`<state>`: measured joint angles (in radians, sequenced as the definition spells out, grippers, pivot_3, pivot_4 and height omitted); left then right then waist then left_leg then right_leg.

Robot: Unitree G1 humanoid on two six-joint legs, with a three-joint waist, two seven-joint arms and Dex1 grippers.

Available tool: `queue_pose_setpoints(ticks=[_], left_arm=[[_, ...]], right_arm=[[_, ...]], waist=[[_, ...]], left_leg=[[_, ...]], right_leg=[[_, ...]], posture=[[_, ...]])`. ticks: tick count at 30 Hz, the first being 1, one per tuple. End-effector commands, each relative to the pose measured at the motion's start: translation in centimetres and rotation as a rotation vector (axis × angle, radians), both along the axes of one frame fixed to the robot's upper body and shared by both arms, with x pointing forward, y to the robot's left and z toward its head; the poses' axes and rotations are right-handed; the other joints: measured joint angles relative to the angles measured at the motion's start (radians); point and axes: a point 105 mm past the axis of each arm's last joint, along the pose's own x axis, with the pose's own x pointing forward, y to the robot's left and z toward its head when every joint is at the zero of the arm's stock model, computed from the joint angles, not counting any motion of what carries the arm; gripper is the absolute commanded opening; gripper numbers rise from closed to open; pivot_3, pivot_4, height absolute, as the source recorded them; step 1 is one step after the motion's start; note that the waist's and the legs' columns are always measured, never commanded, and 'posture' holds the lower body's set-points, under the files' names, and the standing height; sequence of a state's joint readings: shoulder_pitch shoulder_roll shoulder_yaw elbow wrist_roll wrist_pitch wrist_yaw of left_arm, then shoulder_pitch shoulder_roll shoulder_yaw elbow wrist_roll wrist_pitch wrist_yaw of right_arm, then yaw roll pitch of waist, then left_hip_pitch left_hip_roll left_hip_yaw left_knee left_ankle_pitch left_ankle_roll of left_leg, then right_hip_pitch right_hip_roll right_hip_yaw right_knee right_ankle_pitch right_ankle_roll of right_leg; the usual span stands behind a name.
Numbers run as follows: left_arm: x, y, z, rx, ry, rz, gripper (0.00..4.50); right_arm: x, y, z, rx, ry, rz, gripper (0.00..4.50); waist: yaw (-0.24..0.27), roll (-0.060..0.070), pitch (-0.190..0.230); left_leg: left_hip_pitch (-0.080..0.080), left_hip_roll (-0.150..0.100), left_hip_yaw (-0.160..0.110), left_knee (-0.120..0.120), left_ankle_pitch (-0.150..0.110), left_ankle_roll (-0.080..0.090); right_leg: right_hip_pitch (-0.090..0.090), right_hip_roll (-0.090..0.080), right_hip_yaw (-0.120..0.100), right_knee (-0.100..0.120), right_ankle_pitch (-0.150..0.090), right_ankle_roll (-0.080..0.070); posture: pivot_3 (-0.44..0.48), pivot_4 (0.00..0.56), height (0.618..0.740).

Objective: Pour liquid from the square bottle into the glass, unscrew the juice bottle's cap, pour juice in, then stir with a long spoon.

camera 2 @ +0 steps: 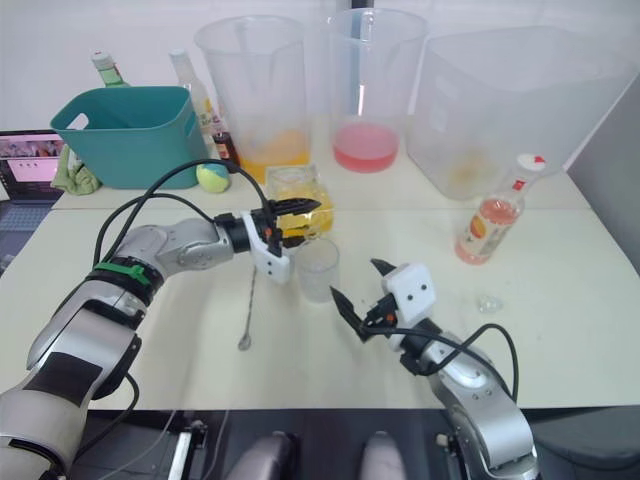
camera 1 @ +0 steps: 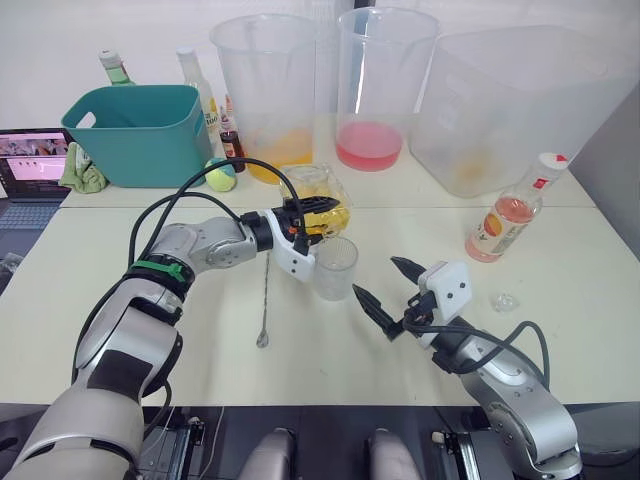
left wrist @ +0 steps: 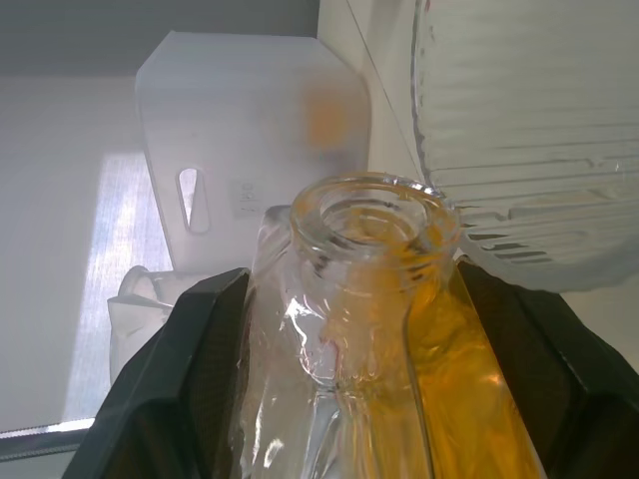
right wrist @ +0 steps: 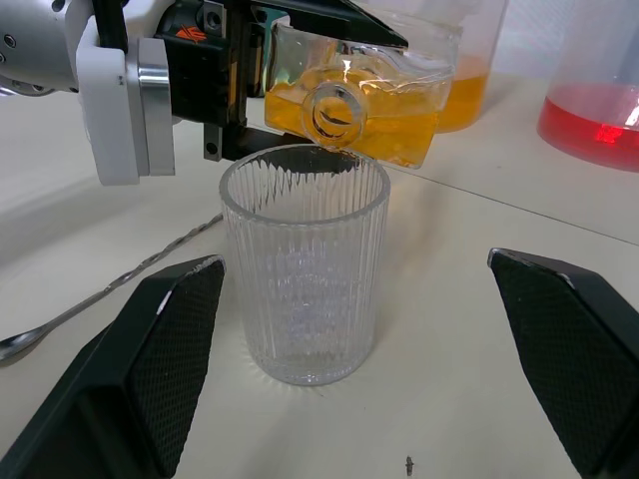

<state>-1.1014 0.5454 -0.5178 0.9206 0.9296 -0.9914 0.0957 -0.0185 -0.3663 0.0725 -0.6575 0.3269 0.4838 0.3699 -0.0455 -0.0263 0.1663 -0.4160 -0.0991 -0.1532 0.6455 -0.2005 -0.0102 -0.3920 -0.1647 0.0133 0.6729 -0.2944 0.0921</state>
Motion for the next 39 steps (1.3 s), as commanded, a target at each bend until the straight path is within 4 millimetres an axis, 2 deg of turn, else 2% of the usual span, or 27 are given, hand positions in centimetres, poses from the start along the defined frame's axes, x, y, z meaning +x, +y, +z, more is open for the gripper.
queue_pose_setpoints(ticks=[1, 27, 39], left_arm=[[-0.60, -1.43, 4.76, -0.070, -0.150, -0.069, 2.80], [-0.56, -1.50, 4.27, -0.010, -0.200, -0.075, 2.80], [-0.45, -1.48, 4.79, -0.116, -0.101, -0.060, 2.80]], right_arm=[[-0.37, 0.09, 0.87, 0.014, -0.044, 0.006, 4.47], [-0.45, 0.27, 1.02, 0.024, -0.041, 0.002, 4.47], [-0.34, 0.19, 0.85, 0.016, -0.034, -0.001, 4.47]], waist=[[0.000, 0.000, 0.000], [0.000, 0.000, 0.000], [0.000, 0.000, 0.000]], left_leg=[[0.000, 0.000, 0.000, 0.000, 0.000, 0.000], [0.000, 0.000, 0.000, 0.000, 0.000, 0.000], [0.000, -0.001, 0.000, 0.000, 0.000, 0.000]], right_leg=[[0.000, 0.000, 0.000, 0.000, 0.000, 0.000], [0.000, 0.000, 0.000, 0.001, 0.000, 0.000], [-0.001, -0.001, 0.000, 0.001, 0.000, 0.000]], posture=[[0.000, 0.150, 0.729], [0.000, 0.150, 0.729], [0.000, 0.150, 0.729]])
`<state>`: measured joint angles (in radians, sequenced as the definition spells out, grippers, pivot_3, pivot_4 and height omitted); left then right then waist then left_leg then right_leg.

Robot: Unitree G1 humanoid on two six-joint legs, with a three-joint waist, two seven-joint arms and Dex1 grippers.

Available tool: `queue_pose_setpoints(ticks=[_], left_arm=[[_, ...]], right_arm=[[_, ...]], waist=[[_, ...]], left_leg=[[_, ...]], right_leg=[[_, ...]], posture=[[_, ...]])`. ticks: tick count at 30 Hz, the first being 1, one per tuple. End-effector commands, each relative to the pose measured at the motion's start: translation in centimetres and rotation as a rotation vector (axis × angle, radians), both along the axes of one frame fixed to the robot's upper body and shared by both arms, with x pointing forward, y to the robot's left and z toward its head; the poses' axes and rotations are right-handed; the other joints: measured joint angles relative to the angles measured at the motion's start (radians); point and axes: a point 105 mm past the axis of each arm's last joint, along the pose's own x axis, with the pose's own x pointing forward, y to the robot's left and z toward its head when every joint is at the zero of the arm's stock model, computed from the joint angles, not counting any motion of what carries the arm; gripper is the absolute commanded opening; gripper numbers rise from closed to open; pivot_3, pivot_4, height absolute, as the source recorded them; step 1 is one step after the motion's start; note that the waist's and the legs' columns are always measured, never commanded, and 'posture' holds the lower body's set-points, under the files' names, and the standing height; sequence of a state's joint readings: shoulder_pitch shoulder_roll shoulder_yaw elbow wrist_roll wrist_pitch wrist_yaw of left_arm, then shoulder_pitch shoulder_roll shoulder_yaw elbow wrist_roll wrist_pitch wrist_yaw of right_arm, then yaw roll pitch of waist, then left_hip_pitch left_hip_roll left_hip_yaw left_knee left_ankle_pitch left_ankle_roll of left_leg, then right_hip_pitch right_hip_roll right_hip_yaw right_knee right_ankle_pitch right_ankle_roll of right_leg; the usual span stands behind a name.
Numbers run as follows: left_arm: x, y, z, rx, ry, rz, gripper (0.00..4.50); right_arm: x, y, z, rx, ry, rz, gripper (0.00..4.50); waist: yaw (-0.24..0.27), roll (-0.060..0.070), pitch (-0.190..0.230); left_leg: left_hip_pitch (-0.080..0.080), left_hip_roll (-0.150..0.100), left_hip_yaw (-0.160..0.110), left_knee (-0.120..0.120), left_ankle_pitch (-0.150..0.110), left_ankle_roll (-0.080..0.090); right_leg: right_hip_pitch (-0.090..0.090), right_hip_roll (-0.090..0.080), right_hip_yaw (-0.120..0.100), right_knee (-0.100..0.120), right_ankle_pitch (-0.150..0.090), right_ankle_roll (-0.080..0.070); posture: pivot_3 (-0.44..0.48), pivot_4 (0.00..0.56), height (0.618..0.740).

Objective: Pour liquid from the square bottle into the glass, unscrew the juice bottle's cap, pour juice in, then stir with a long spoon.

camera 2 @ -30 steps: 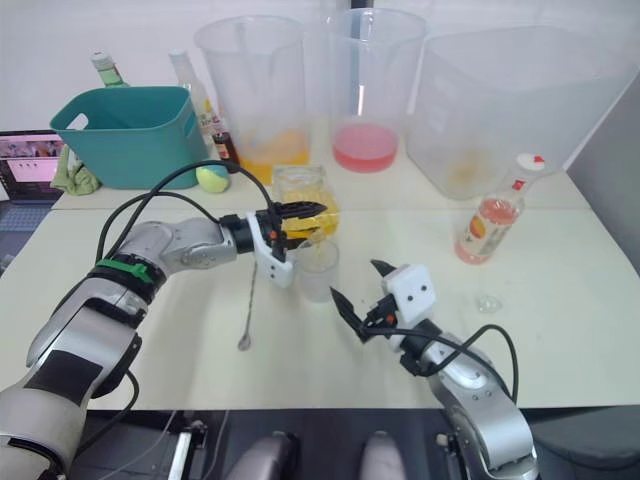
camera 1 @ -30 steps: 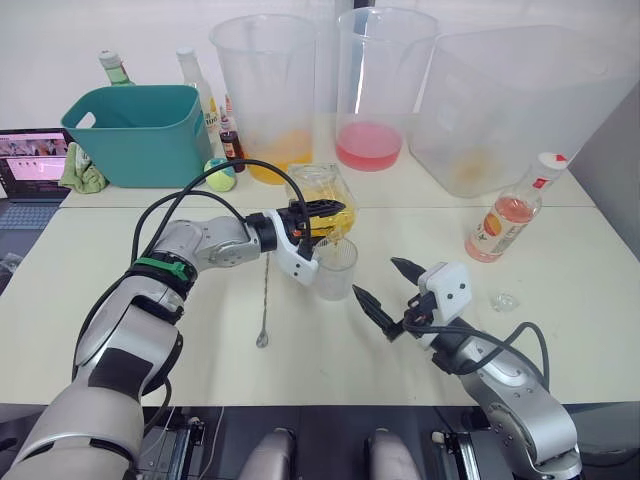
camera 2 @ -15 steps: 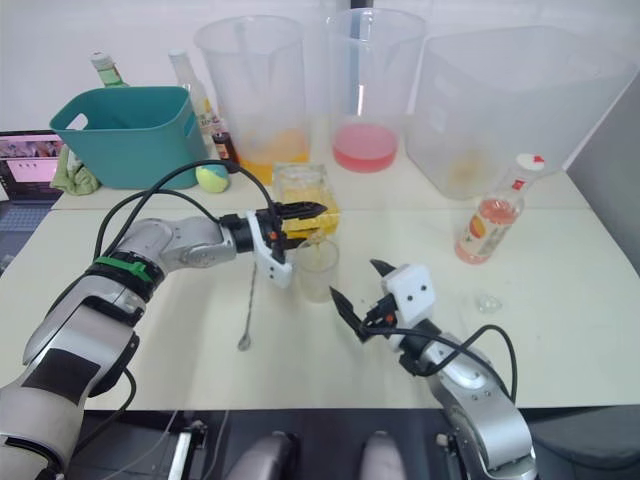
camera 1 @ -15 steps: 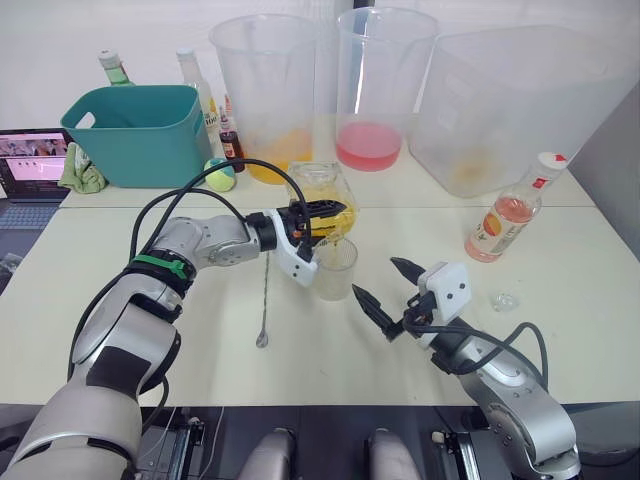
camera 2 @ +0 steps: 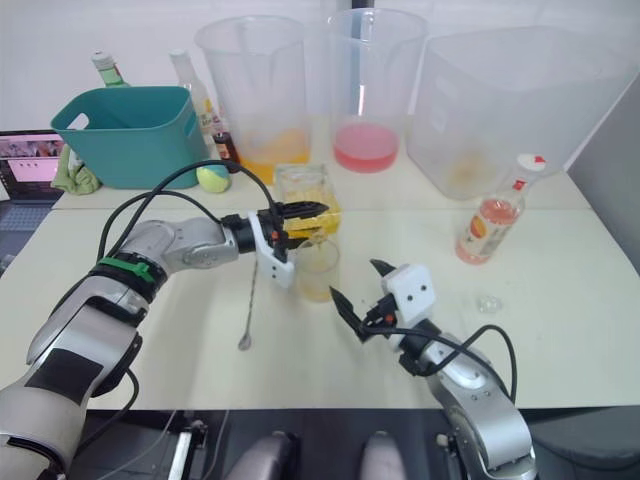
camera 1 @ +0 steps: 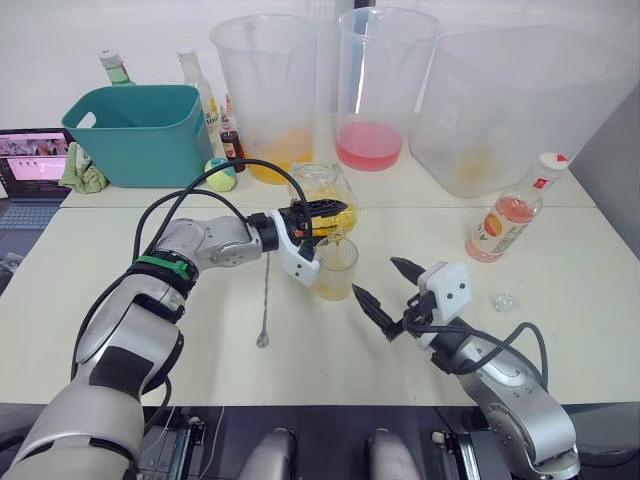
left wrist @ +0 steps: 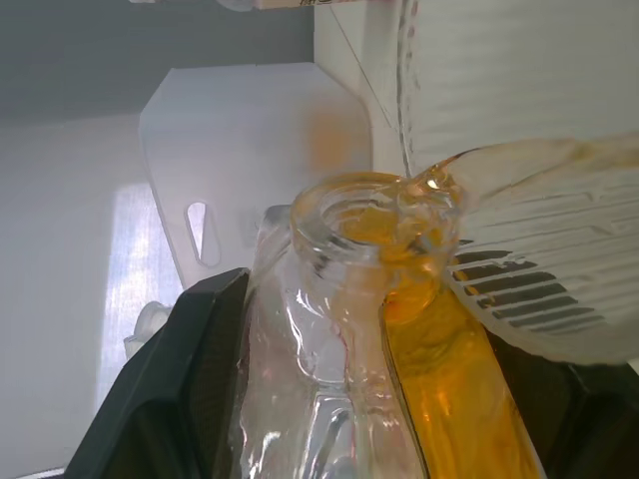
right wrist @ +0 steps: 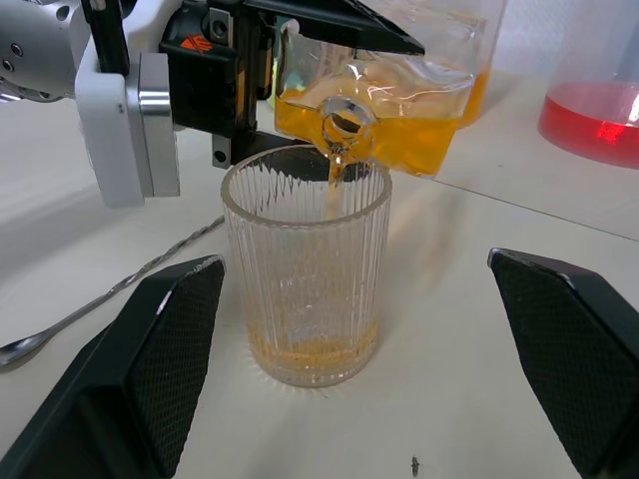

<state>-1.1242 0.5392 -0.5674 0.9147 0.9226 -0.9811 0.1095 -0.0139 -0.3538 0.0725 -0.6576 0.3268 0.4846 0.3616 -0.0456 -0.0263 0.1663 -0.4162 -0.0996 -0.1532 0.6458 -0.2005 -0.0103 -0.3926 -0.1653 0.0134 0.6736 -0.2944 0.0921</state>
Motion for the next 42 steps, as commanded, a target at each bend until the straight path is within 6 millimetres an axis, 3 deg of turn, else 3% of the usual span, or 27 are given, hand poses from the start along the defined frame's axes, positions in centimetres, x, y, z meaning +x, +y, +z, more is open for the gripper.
queue_pose_setpoints(ticks=[1, 12, 18, 23, 28, 32, 35, 42], left_arm=[[-0.3, -0.6, 4.8, -0.149, -0.077, -0.034, 2.80], [-0.2, 0.0, 5.2, -0.237, 0.022, -0.010, 2.80], [0.7, 1.6, 6.6, -0.363, 0.109, 0.065, 2.80], [1.6, 4.6, 7.4, -0.488, 0.185, 0.180, 2.80], [1.5, 7.6, 7.7, -0.633, 0.268, 0.288, 2.80], [1.1, 10.2, 8.3, -0.844, 0.377, 0.392, 2.80], [0.4, 12.4, 8.7, -1.063, 0.481, 0.487, 2.80], [-1.4, 15.5, 6.8, -1.359, 0.633, 0.664, 2.80]], right_arm=[[-0.3, 0.2, 0.9, 0.001, -0.038, 0.009, 4.47], [0.0, 0.2, 0.8, -0.007, -0.036, 0.021, 4.47], [0.3, 0.4, 1.4, -0.009, -0.055, 0.068, 4.47], [0.6, -0.9, 2.1, -0.046, -0.059, 0.145, 4.47], [0.8, -0.5, 2.9, -0.105, -0.049, 0.302, 4.47], [1.2, -0.2, 4.0, -0.131, -0.053, 0.382, 4.47], [1.3, 0.2, 4.8, -0.170, -0.050, 0.471, 4.47], [1.4, 0.8, 5.5, -0.209, -0.038, 0.581, 4.47]], waist=[[0.000, 0.000, 0.000], [-0.001, 0.000, 0.000], [-0.003, 0.000, 0.000], [-0.008, 0.000, 0.000], [-0.024, 0.000, 0.000], [-0.024, 0.000, 0.000], [-0.025, 0.000, 0.000], [-0.016, -0.001, -0.001]], left_leg=[[0.000, 0.000, 0.000, 0.000, 0.000, 0.000], [0.000, 0.000, 0.000, 0.000, 0.000, 0.000], [0.000, 0.000, 0.000, 0.000, 0.000, 0.000], [0.000, 0.000, 0.000, 0.002, 0.000, 0.000], [0.000, 0.000, 0.000, 0.001, 0.000, 0.000], [-0.002, 0.001, -0.001, 0.002, 0.000, 0.000], [-0.012, 0.001, -0.005, 0.011, 0.001, -0.001], [-0.014, 0.000, -0.007, 0.015, 0.001, -0.001]], right_leg=[[0.000, 0.000, 0.000, 0.000, 0.000, 0.000], [0.000, 0.000, 0.000, 0.000, 0.000, 0.000], [-0.001, 0.000, 0.000, 0.001, 0.000, 0.000], [-0.002, 0.000, 0.000, 0.002, 0.000, 0.000], [-0.002, 0.000, 0.000, 0.004, 0.000, 0.000], [-0.003, 0.000, 0.000, 0.005, 0.000, 0.000], [-0.012, 0.000, 0.000, 0.008, 0.000, 0.000], [-0.011, 0.000, 0.000, 0.009, 0.000, 0.000]], posture=[[0.000, 0.150, 0.729], [0.000, 0.150, 0.729], [0.000, 0.150, 0.729], [0.000, 0.150, 0.729], [0.000, 0.150, 0.729], [0.000, 0.150, 0.729], [0.000, 0.150, 0.729], [0.000, 0.150, 0.729]])
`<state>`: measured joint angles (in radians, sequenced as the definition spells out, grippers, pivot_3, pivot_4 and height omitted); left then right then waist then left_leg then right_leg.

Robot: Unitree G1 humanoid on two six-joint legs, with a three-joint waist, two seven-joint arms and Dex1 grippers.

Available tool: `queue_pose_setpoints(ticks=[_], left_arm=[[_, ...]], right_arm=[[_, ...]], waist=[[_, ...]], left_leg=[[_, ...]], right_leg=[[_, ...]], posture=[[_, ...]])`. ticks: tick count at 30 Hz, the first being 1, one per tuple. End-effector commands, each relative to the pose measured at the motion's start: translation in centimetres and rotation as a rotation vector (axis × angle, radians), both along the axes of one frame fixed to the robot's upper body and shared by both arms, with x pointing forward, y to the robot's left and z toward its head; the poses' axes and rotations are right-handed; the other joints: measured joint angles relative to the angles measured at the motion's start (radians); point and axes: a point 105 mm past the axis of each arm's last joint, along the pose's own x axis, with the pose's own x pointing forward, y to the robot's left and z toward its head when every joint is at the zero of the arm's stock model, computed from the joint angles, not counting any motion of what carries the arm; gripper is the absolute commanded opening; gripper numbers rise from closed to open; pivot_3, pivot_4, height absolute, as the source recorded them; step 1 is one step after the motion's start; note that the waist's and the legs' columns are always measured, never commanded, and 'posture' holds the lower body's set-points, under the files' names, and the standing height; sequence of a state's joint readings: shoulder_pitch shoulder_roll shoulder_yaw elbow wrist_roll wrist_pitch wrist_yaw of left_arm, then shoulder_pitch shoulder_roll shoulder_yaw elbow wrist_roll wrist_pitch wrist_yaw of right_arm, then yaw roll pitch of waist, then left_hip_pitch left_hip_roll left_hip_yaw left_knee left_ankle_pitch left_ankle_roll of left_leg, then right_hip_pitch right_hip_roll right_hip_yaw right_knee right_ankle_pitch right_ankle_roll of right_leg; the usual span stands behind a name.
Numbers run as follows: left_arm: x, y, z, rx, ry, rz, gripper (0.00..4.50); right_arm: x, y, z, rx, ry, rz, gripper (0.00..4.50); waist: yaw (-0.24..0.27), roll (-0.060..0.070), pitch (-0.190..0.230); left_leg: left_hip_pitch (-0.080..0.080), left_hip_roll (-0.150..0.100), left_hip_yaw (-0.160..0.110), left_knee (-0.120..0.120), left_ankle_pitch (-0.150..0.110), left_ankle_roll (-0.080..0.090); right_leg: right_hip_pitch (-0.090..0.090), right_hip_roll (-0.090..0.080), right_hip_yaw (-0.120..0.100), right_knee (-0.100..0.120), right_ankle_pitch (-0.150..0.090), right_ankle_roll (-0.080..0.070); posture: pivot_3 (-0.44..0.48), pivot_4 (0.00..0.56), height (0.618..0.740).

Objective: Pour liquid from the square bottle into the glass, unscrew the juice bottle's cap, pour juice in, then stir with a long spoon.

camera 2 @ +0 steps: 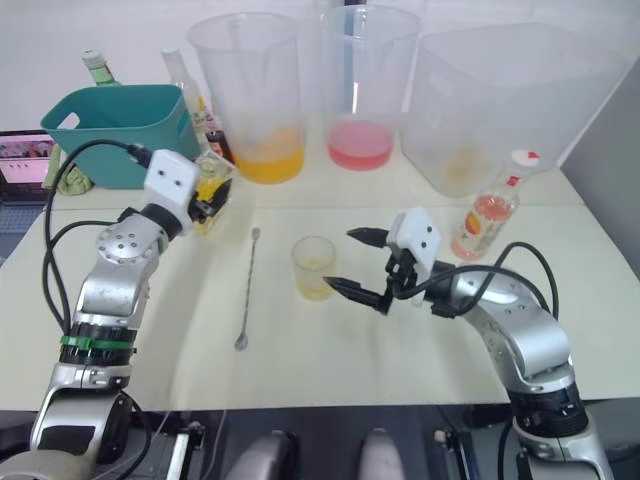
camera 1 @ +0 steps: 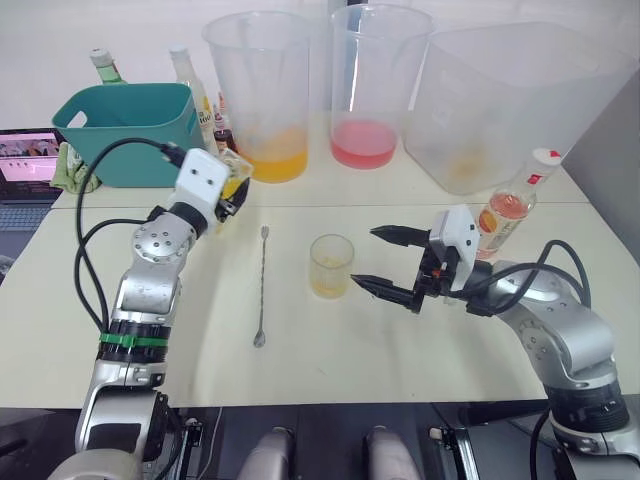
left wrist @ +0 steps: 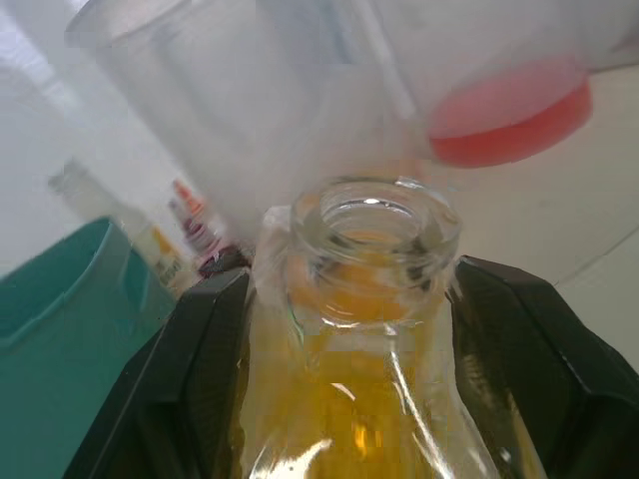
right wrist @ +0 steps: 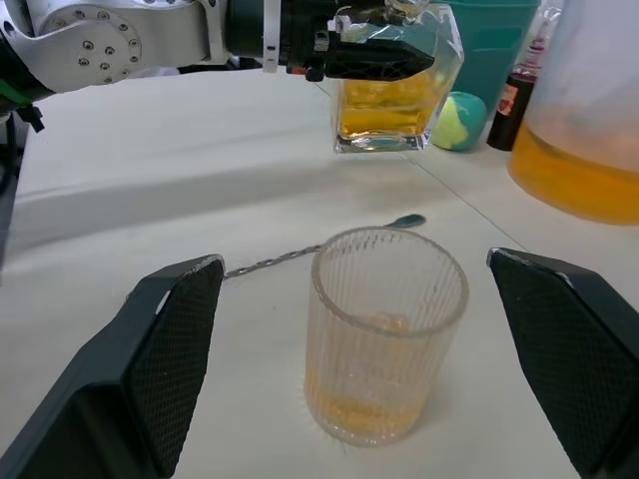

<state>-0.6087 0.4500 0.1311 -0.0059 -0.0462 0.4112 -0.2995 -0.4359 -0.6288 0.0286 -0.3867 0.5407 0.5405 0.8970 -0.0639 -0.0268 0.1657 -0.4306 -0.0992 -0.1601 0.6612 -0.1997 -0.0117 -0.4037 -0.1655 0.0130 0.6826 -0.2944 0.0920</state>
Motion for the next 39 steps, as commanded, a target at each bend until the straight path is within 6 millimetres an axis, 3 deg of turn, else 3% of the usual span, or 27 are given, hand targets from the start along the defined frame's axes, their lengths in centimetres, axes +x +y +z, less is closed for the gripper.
queue_pose_setpoints(ticks=[1, 9, 16, 22, 23, 25, 33, 39], left_arm=[[-1.8, 1.2, 2.6, -0.098, -0.075, 0.070, 2.80], [-3.1, 2.8, -1.1, -0.227, 0.012, 0.147, 2.80], [-2.8, 3.5, -3.9, -0.342, 0.110, 0.181, 2.80], [-2.4, 3.9, -2.6, -0.374, 0.070, 0.176, 2.80], [-2.4, 3.8, -2.3, -0.372, 0.057, 0.167, 3.85], [-2.5, 3.6, -1.8, -0.376, 0.041, 0.151, 4.47], [-3.7, 2.9, 0.1, -0.376, -0.011, 0.116, 4.47], [-6.7, 2.7, 2.0, -0.388, -0.048, 0.086, 4.47]], right_arm=[[-0.4, 0.2, 0.8, -0.003, -0.009, 0.054, 4.47], [-0.6, 0.7, 1.2, -0.010, -0.002, 0.092, 4.47], [-0.8, 1.2, 1.7, 0.002, 0.001, 0.096, 4.47], [-0.7, 1.3, 1.3, 0.016, 0.011, 0.071, 4.47], [-0.7, 1.4, 1.2, 0.018, 0.013, 0.067, 4.50], [-0.8, 1.4, 1.1, 0.022, 0.016, 0.061, 4.50], [-0.8, 1.3, 0.9, 0.030, 0.020, 0.031, 4.50], [-0.8, -0.1, 1.1, 0.041, 0.019, -0.027, 4.50]], waist=[[0.003, 0.000, 0.000], [0.019, -0.001, 0.000], [0.023, 0.000, -0.001], [0.026, -0.001, -0.001], [0.026, -0.001, -0.001], [0.027, -0.001, -0.001], [0.027, -0.001, -0.001], [0.027, -0.001, -0.001]], left_leg=[[0.000, 0.000, 0.000, 0.000, 0.000, 0.000], [0.000, 0.002, 0.001, 0.000, 0.000, 0.000], [0.001, 0.002, 0.001, 0.000, 0.000, 0.000], [0.001, 0.002, 0.002, 0.000, 0.000, 0.000], [0.001, 0.002, 0.002, 0.000, 0.000, 0.000], [0.001, 0.002, 0.002, 0.000, 0.000, 0.000], [0.001, 0.002, 0.002, 0.000, 0.000, 0.000], [0.001, 0.002, 0.002, 0.000, 0.000, 0.000]], right_leg=[[0.000, 0.000, 0.000, 0.000, 0.000, 0.000], [0.000, -0.001, 0.001, -0.001, 0.000, -0.001], [0.000, -0.001, 0.002, -0.002, 0.000, -0.001], [0.001, -0.001, 0.002, -0.002, 0.000, -0.001], [0.001, -0.001, 0.002, -0.002, 0.000, -0.001], [0.001, -0.001, 0.002, -0.002, 0.000, -0.001], [0.000, -0.001, 0.002, -0.002, 0.000, -0.001], [0.000, -0.001, 0.003, -0.002, 0.000, -0.001]], posture=[[0.000, 0.150, 0.729], [0.000, 0.150, 0.729], [0.000, 0.150, 0.729], [0.000, 0.150, 0.729], [0.000, 0.150, 0.729], [0.000, 0.150, 0.729], [0.000, 0.150, 0.729], [0.000, 0.150, 0.729]])
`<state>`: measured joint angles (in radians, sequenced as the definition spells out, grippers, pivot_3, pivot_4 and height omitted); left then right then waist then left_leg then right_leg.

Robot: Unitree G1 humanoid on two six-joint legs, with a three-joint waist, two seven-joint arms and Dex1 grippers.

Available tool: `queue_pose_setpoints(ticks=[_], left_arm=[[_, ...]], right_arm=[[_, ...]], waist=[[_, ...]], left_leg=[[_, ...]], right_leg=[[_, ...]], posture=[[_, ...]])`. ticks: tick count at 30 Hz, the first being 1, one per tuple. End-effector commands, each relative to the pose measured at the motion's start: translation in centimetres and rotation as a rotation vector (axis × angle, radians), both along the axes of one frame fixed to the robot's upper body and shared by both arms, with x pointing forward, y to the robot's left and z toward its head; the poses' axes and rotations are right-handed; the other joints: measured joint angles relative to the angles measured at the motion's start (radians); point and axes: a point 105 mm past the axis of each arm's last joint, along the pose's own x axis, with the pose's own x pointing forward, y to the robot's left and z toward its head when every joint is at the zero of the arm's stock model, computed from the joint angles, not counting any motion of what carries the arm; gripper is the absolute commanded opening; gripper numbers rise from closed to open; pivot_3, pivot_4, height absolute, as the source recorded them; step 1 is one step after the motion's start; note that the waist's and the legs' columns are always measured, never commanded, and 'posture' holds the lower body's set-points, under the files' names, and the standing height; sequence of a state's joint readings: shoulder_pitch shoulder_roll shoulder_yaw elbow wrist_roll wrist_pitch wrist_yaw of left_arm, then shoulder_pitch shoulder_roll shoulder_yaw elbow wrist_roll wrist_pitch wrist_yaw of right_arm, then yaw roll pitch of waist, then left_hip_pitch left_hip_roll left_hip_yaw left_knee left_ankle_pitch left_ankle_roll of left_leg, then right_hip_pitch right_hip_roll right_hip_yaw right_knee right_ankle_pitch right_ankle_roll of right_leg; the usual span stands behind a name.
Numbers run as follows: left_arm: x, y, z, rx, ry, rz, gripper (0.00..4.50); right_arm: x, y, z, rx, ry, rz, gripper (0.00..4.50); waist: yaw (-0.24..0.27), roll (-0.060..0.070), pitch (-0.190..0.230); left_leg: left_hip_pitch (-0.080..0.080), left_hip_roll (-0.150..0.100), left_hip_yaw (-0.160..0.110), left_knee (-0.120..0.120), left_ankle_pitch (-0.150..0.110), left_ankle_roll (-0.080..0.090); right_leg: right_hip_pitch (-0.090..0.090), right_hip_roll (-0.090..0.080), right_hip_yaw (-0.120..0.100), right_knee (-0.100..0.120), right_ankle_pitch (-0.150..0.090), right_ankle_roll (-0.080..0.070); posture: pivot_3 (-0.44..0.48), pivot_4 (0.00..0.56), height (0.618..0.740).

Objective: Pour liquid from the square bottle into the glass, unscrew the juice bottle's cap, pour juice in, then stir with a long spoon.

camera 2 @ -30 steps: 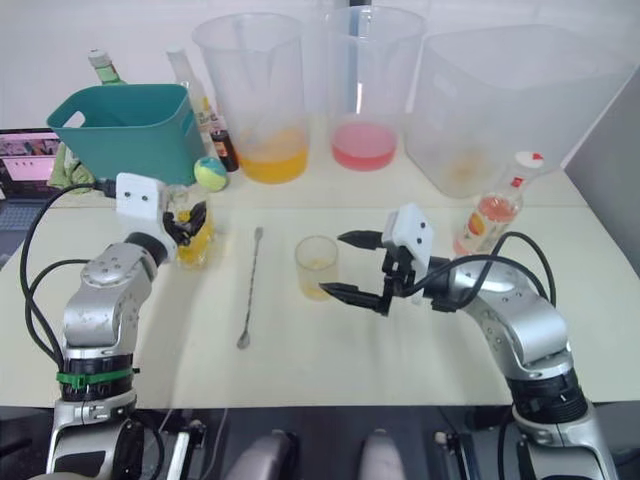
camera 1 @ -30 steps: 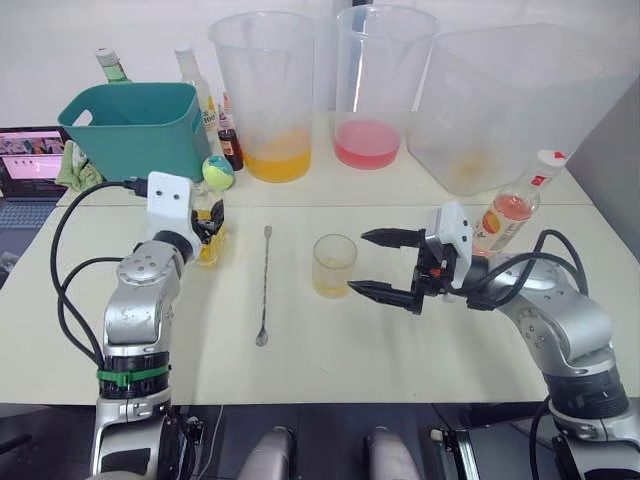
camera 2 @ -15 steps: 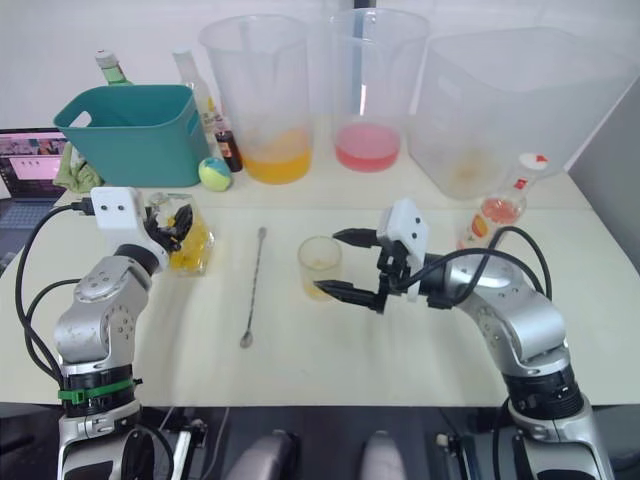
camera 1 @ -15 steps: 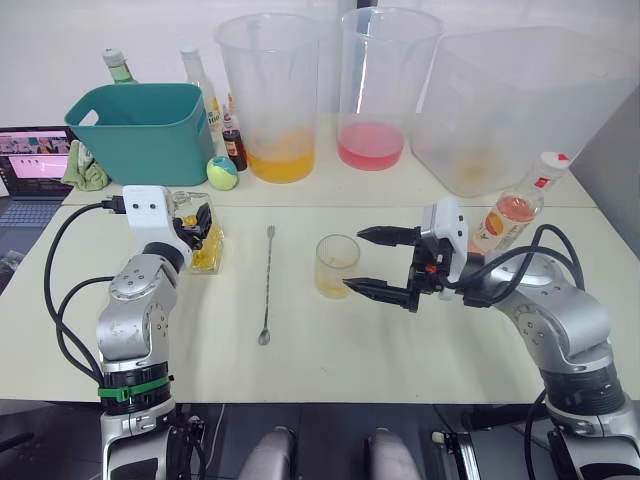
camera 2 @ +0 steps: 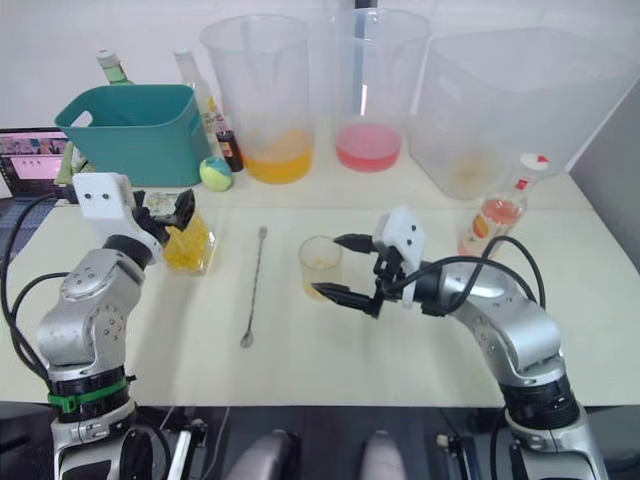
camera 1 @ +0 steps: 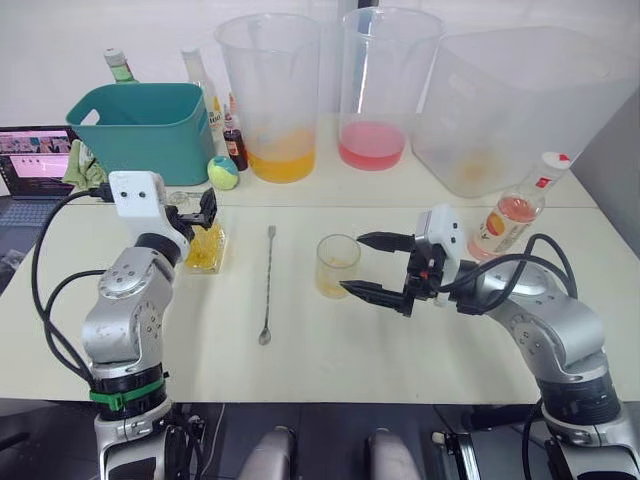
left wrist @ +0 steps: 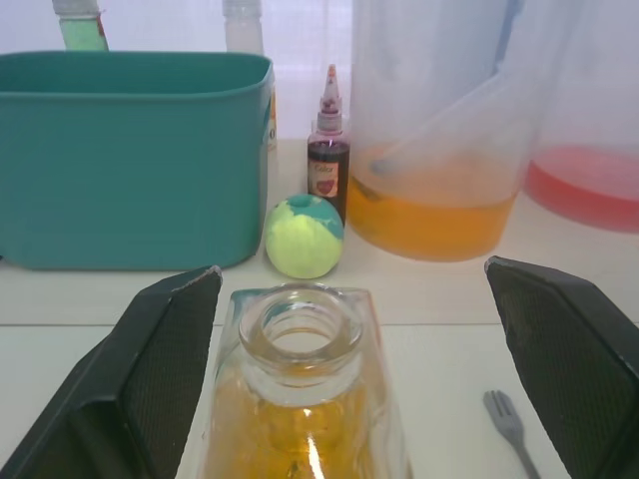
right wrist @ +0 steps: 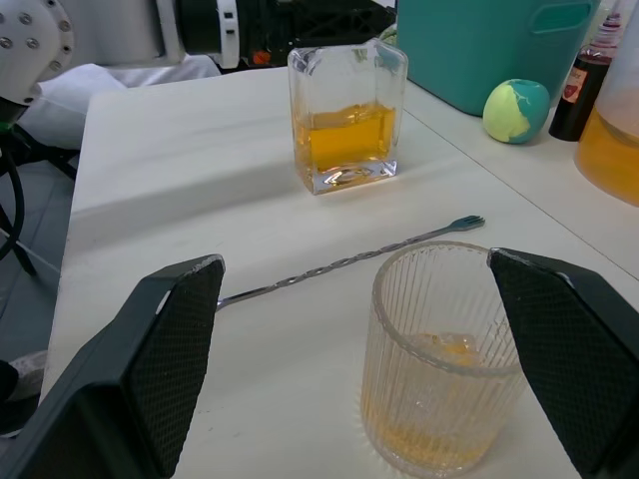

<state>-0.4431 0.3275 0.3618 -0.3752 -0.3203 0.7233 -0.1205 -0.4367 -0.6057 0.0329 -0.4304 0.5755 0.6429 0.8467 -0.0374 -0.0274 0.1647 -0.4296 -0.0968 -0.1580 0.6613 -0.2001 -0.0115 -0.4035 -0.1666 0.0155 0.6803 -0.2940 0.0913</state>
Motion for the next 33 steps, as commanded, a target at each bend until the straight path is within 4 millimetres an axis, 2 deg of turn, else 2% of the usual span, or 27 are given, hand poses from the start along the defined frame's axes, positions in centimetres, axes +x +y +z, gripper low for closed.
queue_pose_setpoints(ticks=[1, 4, 7, 9, 11, 12, 16, 20, 23, 27, 30, 33], left_arm=[[-3.0, 0.3, 2.8, 0.021, -0.087, -0.015, 4.47], [-5.1, 1.1, 3.6, 0.040, -0.102, -0.046, 4.47], [-6.3, 1.5, 3.5, 0.067, -0.088, -0.086, 4.47], [-7.7, 2.3, 3.3, 0.043, -0.092, -0.172, 4.47], [-9.5, 4.5, 2.4, 0.032, -0.081, -0.222, 4.47], [-10.0, 5.3, 2.1, 0.036, -0.074, -0.230, 4.47], [-12.1, 9.9, -1.6, -0.023, 0.052, -0.178, 4.47], [-13.2, 12.1, -3.6, 0.019, 0.093, -0.139, 4.47], [-13.6, 13.5, -5.3, 0.058, 0.135, -0.103, 4.47], [-14.0, 14.8, -8.0, 0.080, 0.185, -0.082, 4.47], [-14.1, 15.4, -10.0, 0.109, 0.206, -0.060, 4.47], [-14.0, 15.4, -11.0, 0.117, 0.196, -0.055, 4.47]], right_arm=[[-0.3, -1.7, 1.5, 0.027, -0.050, -0.053, 4.50], [0.1, -4.3, 1.6, 0.034, -0.052, -0.142, 4.50], [0.4, -6.0, 1.6, 0.038, -0.053, -0.199, 4.50], [0.8, -8.5, 1.2, 0.026, -0.047, -0.278, 4.50], [0.9, -11.6, 0.6, 0.029, -0.036, -0.371, 4.50], [0.9, -12.5, 0.5, 0.033, -0.034, -0.393, 4.50], [0.2, -18.1, -0.9, 0.059, -0.030, -0.583, 4.50], [-1.6, -21.7, -2.2, 0.064, -0.023, -0.701, 4.50], [-3.1, -23.6, -3.1, 0.054, -0.016, -0.781, 4.50], [-4.5, -25.0, -4.2, 0.043, -0.009, -0.854, 4.50], [-5.6, -26.1, -5.4, 0.019, 0.001, -0.916, 4.50], [-5.8, -26.6, -5.8, 0.026, 0.001, -0.945, 4.50]], waist=[[0.000, 0.000, 0.000], [0.001, 0.000, 0.000], [0.006, 0.000, 0.000], [0.014, 0.000, 0.000], [0.017, 0.000, 0.000], [0.019, 0.001, 0.000], [0.024, 0.002, 0.000], [0.033, 0.002, 0.000], [0.043, 0.002, -0.001], [0.041, 0.004, -0.002], [0.038, 0.004, -0.002], [0.038, 0.004, -0.002]], left_leg=[[0.000, 0.000, 0.000, 0.000, 0.000, 0.000], [0.000, 0.000, 0.000, 0.000, 0.000, 0.001], [0.002, 0.000, 0.001, 0.000, -0.003, 0.006], [0.005, 0.000, 0.003, -0.001, -0.004, 0.007], [0.005, 0.001, 0.006, -0.001, -0.005, 0.007], [0.006, 0.002, 0.007, -0.002, -0.005, 0.008], [0.009, 0.003, 0.014, -0.004, -0.006, 0.010], [0.020, 0.004, 0.016, -0.011, -0.008, 0.010], [0.021, 0.006, 0.017, -0.014, -0.008, 0.010], [0.024, 0.007, 0.022, -0.019, -0.008, 0.010], [0.025, 0.008, 0.023, -0.019, -0.008, 0.010], [0.025, 0.008, 0.023, -0.019, -0.008, 0.010]], right_leg=[[0.000, 0.000, 0.000, 0.000, 0.000, 0.000], [0.000, 0.000, 0.001, 0.000, 0.000, 0.000], [0.000, 0.001, 0.001, -0.002, 0.000, 0.000], [0.002, 0.001, 0.002, -0.003, 0.000, 0.000], [0.002, 0.001, 0.002, -0.004, 0.000, 0.000], [0.002, 0.001, 0.003, -0.004, 0.000, 0.000], [0.005, 0.002, 0.004, -0.007, 0.000, -0.001], [0.017, 0.002, 0.003, -0.019, 0.000, -0.001], [0.018, 0.002, 0.004, -0.020, 0.000, -0.001], [0.017, 0.002, 0.007, -0.021, 0.000, -0.001], [0.017, 0.003, 0.008, -0.022, 0.000, -0.001], [0.017, 0.003, 0.008, -0.023, 0.000, -0.001]], posture=[[0.000, 0.150, 0.729], [0.000, 0.150, 0.729], [0.000, 0.150, 0.729], [0.000, 0.150, 0.729], [0.000, 0.150, 0.729], [0.000, 0.150, 0.729], [0.000, 0.150, 0.729], [0.000, 0.150, 0.729], [0.000, 0.150, 0.729], [0.000, 0.150, 0.729], [0.000, 0.150, 0.729], [0.000, 0.150, 0.729]])
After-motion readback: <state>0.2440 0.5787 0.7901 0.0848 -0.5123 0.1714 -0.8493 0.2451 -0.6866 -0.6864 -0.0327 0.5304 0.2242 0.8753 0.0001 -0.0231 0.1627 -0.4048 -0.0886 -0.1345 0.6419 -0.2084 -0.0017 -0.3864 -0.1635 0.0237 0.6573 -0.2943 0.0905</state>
